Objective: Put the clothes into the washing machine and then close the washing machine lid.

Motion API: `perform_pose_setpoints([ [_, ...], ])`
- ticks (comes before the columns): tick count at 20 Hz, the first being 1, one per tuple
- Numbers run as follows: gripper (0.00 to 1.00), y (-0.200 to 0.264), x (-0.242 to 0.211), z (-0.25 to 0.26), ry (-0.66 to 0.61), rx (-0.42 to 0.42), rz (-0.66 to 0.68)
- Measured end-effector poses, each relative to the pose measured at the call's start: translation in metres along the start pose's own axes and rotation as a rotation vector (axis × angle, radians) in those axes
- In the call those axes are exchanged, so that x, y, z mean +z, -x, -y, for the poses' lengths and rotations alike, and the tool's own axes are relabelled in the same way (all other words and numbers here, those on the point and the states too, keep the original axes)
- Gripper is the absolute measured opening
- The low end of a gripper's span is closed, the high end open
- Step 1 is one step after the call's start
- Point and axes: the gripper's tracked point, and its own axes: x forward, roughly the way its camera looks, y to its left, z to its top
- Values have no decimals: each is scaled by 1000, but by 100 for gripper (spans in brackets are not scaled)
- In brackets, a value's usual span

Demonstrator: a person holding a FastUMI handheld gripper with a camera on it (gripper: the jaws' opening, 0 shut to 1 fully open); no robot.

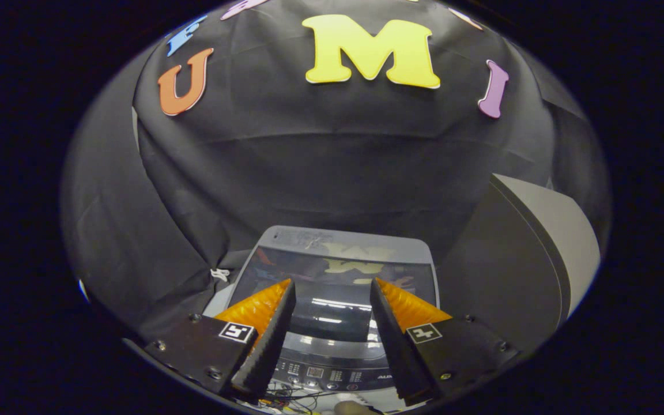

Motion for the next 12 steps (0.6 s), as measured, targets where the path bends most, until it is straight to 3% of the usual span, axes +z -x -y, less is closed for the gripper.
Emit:
perform_pose_setpoints([
  [5,82,43,6,14,21,11,75],
  [12,82,159,19,60,9,46,296],
])
